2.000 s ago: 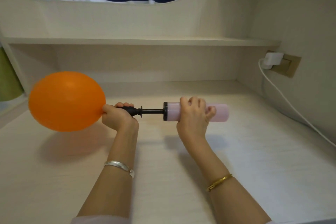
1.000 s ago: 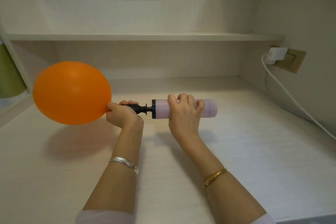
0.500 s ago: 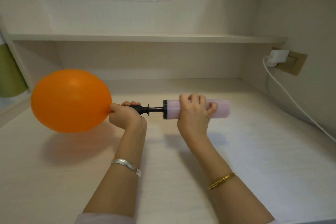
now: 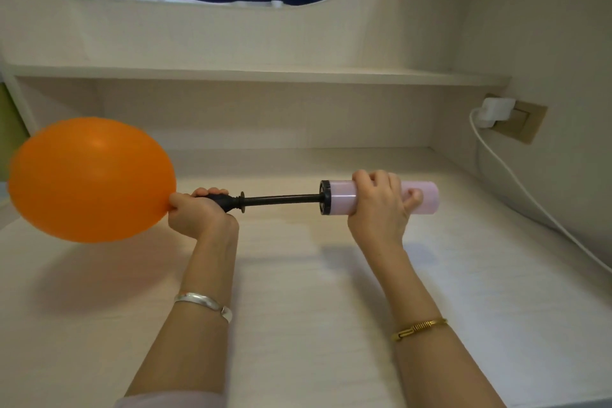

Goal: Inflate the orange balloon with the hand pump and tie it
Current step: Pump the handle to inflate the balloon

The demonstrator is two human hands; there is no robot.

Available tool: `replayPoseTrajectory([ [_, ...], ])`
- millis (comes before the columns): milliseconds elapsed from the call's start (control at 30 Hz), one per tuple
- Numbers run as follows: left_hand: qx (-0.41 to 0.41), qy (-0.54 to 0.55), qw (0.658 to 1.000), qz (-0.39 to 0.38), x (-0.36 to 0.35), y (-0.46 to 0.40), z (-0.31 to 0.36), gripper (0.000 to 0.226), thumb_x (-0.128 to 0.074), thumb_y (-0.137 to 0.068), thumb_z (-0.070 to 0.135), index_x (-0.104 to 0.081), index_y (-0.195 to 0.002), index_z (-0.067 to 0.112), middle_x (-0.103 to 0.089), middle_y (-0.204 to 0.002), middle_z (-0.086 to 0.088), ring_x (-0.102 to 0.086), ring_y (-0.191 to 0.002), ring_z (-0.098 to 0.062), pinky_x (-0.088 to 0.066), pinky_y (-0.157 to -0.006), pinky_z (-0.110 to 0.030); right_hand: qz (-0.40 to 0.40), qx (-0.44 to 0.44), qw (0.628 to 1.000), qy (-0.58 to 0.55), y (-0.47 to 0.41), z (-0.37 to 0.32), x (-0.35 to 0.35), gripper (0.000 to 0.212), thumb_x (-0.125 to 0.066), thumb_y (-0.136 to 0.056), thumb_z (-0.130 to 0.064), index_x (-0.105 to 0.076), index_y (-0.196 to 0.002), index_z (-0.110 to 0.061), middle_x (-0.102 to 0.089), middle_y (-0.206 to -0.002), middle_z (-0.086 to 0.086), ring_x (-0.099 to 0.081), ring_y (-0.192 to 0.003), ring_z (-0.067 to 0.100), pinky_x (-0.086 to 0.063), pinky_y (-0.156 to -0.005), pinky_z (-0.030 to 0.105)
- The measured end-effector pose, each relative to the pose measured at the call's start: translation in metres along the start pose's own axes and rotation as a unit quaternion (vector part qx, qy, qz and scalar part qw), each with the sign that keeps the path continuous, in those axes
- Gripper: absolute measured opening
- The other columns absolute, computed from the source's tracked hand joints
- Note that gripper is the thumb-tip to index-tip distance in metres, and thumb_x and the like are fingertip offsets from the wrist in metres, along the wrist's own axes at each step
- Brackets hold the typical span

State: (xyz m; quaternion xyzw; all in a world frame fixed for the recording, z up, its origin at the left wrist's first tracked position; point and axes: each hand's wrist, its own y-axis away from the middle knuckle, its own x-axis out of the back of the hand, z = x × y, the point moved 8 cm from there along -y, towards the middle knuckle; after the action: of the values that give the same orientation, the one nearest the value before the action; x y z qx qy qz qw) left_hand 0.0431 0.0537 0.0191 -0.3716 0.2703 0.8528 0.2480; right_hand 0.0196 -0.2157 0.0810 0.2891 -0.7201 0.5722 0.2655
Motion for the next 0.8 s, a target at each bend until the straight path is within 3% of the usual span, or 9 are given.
replayPoseTrajectory([
  [400,0.001,-0.02,0.999,-0.033,-0.01,0.025,-0.023,0.025,-0.031,-0.088,0.011,-0.038,-0.065,0.014,-0.042,-0.043,0.003,-0.042,-0.029,-0.009,-0.046,-0.045,-0.023,-0.03,0.062,0.997,-0.043,0.02,-0.062,-0.016,0.048,-0.049,-0.064,0.011,-0.053,-0.104,-0.014,-0.054,-0.099,0.012,-0.046,-0.099,0.031,-0.014,-0.087,0.041],
  [500,0.005,-0.009,1.0,-0.018,-0.008,0.015,-0.015,0.024,-0.03,-0.088,0.01,-0.035,-0.065,0.015,-0.04,-0.048,0.001,-0.041,-0.031,-0.011,-0.046,-0.045,-0.024,-0.002,0.055,0.998,-0.039,0.013,-0.047,-0.008,0.044,-0.053,-0.061,0.01,-0.057,-0.098,-0.014,-0.057,-0.094,0.011,-0.05,-0.094,0.031,-0.017,-0.084,0.038],
  [800,0.004,-0.002,1.0,0.011,0.001,0.0,-0.002,0.023,-0.029,-0.089,0.012,-0.033,-0.067,0.016,-0.04,-0.05,0.001,-0.04,-0.033,-0.012,-0.046,-0.044,-0.022,-0.011,-0.001,1.0,0.005,0.002,-0.007,-0.004,0.044,-0.051,-0.064,0.007,-0.054,-0.102,-0.016,-0.055,-0.103,0.008,-0.045,-0.102,0.029,-0.015,-0.088,0.038],
])
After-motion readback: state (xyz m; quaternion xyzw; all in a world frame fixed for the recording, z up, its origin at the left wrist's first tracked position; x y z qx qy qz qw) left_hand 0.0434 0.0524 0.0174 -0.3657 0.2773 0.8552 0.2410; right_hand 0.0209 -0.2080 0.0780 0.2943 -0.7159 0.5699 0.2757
